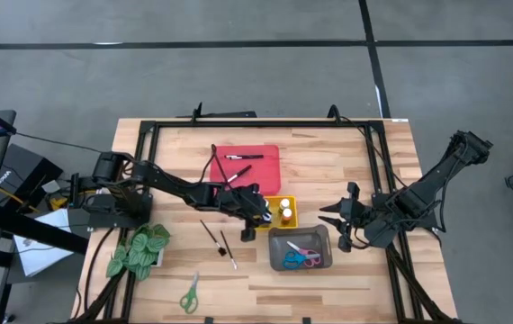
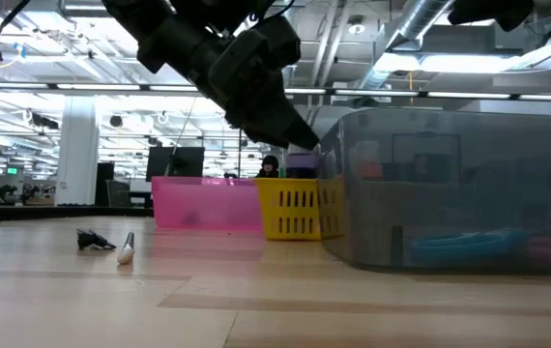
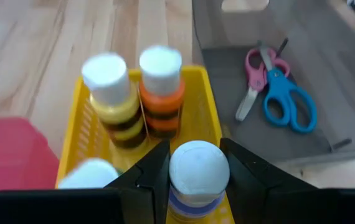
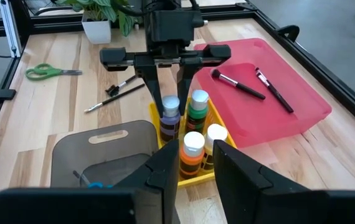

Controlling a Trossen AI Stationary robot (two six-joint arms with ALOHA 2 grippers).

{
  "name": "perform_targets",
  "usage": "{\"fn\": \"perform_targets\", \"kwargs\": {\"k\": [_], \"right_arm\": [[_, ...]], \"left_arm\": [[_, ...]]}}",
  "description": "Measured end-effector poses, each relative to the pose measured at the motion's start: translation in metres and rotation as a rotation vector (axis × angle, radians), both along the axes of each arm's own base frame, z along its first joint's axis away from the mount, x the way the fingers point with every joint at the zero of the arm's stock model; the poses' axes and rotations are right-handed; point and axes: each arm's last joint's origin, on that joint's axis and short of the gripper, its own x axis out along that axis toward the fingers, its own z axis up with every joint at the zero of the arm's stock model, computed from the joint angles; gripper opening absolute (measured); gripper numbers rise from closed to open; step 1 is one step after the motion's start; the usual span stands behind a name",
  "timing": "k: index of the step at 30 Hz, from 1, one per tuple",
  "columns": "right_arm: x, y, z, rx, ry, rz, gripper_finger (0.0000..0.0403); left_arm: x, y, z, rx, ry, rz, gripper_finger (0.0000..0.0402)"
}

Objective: Pick & Place Paint Supplies
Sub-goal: Put the purple paint bottle into the yellow bin, then put the eyeshadow brush into the red bin

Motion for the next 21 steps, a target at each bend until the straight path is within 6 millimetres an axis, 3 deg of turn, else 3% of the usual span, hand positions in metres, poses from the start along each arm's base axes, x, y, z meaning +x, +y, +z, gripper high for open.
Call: {"fn": "perform_targets", "kwargs": {"k": [5, 14, 21], "right_arm": [[0.0, 0.0, -0.0001, 0.0, 0.001, 0.0, 0.0094], [0.0, 0.0, -0.0001, -0.001, 0.001, 0.0, 0.0094], [-0.0001, 0.0, -0.0001, -0.001, 0.002, 0.001, 0.0094]], "left_arm": [[0.0004, -0.0001, -0.0009, 0.0, 0.004, 0.0, 0.011], [-0.0006, 0.0001, -0.0023, 0.037, 0.019, -0.026, 0.0201], [-0.0018, 0.0002, 0.0059, 0.077, -0.013, -0.056, 0.0205]]}}
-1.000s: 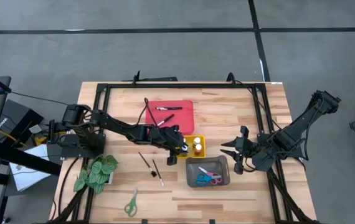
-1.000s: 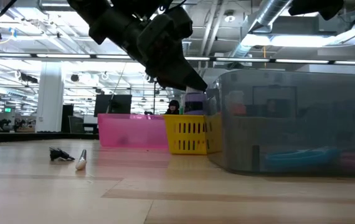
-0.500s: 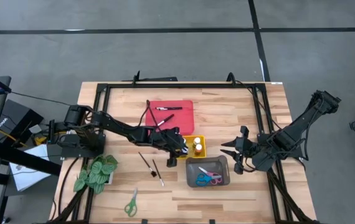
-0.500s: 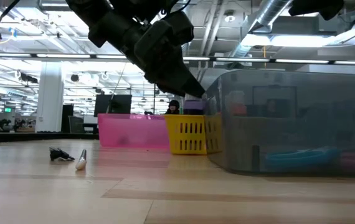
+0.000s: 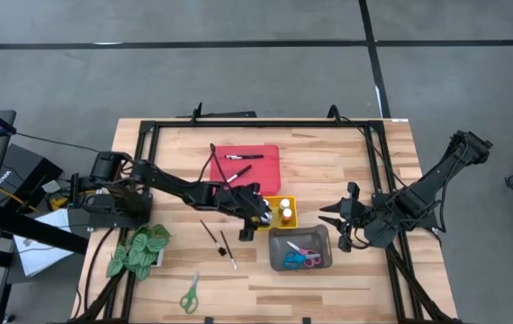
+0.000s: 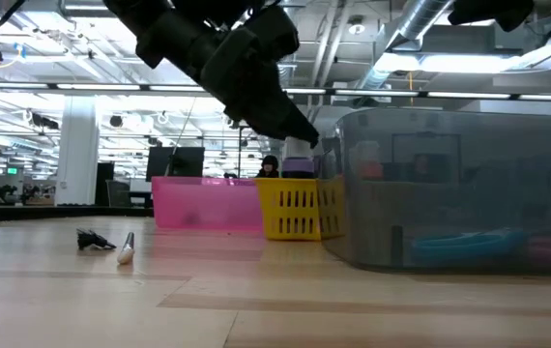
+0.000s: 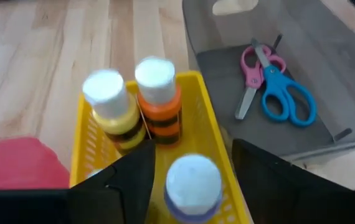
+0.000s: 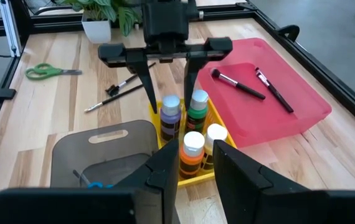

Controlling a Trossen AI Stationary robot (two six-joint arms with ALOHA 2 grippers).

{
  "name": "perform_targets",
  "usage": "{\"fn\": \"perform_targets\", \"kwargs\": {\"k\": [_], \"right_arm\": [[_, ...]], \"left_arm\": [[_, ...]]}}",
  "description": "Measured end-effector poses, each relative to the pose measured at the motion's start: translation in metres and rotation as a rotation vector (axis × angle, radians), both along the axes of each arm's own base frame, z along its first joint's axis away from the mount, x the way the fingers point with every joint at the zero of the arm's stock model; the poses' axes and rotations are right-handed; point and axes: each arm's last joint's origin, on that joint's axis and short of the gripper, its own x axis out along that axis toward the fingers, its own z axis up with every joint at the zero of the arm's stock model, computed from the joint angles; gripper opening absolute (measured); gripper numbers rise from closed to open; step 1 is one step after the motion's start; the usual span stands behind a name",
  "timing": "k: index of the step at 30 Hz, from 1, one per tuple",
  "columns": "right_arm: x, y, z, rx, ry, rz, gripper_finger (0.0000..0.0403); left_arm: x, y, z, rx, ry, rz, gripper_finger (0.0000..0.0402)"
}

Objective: Pick & Place Paint Supplies
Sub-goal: Put the eyeshadow brush into the red bin

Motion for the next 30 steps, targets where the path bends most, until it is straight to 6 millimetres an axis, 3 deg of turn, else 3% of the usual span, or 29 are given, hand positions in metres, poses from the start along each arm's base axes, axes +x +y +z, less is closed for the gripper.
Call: {"fn": "perform_targets", "kwargs": {"k": [8, 18, 26, 30], "right_arm": [[0.0, 0.0, 0.0, -0.002, 0.002, 0.001, 0.0094], [0.0, 0.0, 0.0, -0.003, 0.003, 0.002, 0.0094], [0.0, 0.0, 0.0, -0.004, 0.004, 0.002, 0.0094], [0.0, 0.0, 0.0, -0.004, 0.004, 0.002, 0.0094]], "left_arm": [[-0.008, 0.001, 0.03, 0.059, -0.089, -0.044, 0.0193], [-0.033, 0.003, 0.074, 0.06, -0.154, -0.046, 0.0181], [-0.051, -0.001, 0.082, 0.066, -0.072, -0.072, 0.017], [-0.056, -0.014, 0.08, 0.101, -0.044, -0.186, 0.0171]]}}
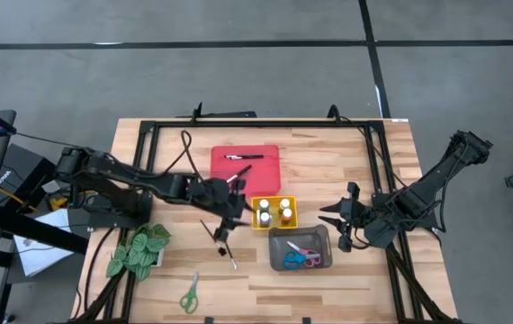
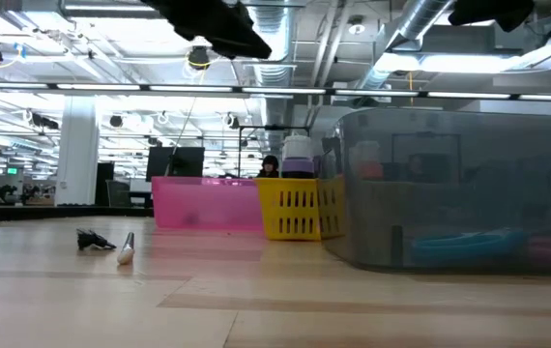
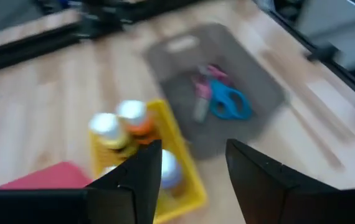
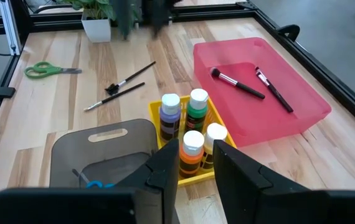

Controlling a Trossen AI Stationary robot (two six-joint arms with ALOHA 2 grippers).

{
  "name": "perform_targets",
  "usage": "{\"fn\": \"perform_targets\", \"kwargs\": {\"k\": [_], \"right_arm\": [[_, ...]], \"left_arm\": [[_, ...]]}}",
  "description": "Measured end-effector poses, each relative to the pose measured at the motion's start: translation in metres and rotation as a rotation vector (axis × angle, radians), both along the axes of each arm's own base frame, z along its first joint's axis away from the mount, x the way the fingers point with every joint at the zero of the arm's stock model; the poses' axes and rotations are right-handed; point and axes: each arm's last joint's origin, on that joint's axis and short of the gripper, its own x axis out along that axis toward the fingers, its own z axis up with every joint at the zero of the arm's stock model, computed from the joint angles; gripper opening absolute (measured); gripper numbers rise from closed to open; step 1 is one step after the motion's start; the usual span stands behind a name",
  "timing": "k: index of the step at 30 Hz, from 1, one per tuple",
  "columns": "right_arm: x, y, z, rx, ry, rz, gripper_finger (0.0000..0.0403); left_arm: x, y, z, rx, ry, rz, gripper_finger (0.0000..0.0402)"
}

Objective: Pick & Place Paint Supplies
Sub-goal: Put the eyeshadow brush into the red bin

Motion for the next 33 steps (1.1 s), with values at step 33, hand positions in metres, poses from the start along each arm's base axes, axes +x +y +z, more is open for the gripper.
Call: {"fn": "perform_targets", "kwargs": {"k": [33], "right_arm": [[0.0, 0.001, 0.0, 0.028, 0.005, 0.013, 0.0094]], "left_arm": [[0.001, -0.117, -0.111, 0.644, 0.214, -0.765, 0.0208]]}}
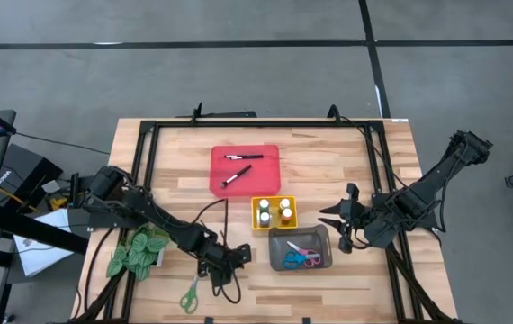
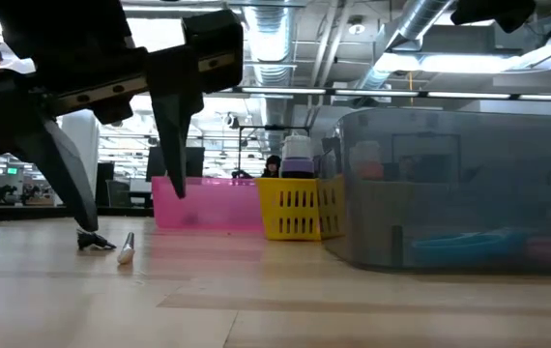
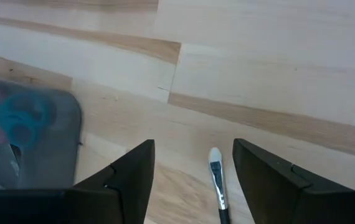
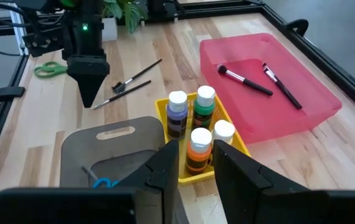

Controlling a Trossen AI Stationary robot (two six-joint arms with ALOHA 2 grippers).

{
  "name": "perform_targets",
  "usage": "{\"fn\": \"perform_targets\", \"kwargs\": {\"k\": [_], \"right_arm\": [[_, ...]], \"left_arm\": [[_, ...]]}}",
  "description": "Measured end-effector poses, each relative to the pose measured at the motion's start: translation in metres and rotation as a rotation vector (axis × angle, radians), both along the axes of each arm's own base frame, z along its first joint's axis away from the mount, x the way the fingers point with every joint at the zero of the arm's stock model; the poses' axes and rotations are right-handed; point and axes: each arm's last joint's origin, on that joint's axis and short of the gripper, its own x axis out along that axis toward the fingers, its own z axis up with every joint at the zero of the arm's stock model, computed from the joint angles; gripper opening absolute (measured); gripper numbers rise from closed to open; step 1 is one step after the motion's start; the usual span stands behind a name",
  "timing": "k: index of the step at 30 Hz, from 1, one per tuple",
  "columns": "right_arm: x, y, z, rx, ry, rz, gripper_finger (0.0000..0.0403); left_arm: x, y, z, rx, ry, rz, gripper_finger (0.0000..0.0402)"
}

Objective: Pick & Place Paint Supplies
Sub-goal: Put the eyeshadow brush into the red bin

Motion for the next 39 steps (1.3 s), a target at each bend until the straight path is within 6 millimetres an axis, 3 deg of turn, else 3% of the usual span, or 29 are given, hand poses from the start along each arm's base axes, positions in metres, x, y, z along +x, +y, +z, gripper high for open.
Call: {"fn": "perform_targets", "kwargs": {"k": [13, 21, 33, 39], "right_arm": [[0.0, 0.0, 0.0, 0.003, 0.001, -0.002, 0.0094], [0.0, 0.0, 0.0, 0.003, 0.002, -0.002, 0.0094], [-0.001, 0.0, -0.001, -0.002, 0.009, -0.001, 0.0094], [-0.001, 0.0, -0.001, -0.002, 0.009, -0.001, 0.0094]], "left_arm": [[0.01, 0.017, 0.0, -0.129, 0.06, 0.094, 0.0207], [0.012, 0.016, -0.02, -0.127, 0.119, 0.089, 0.0202], [0.016, 0.027, -0.02, -0.159, 0.144, 0.156, 0.0094], [0.017, 0.028, -0.02, -0.168, 0.147, 0.171, 0.0059]]}}
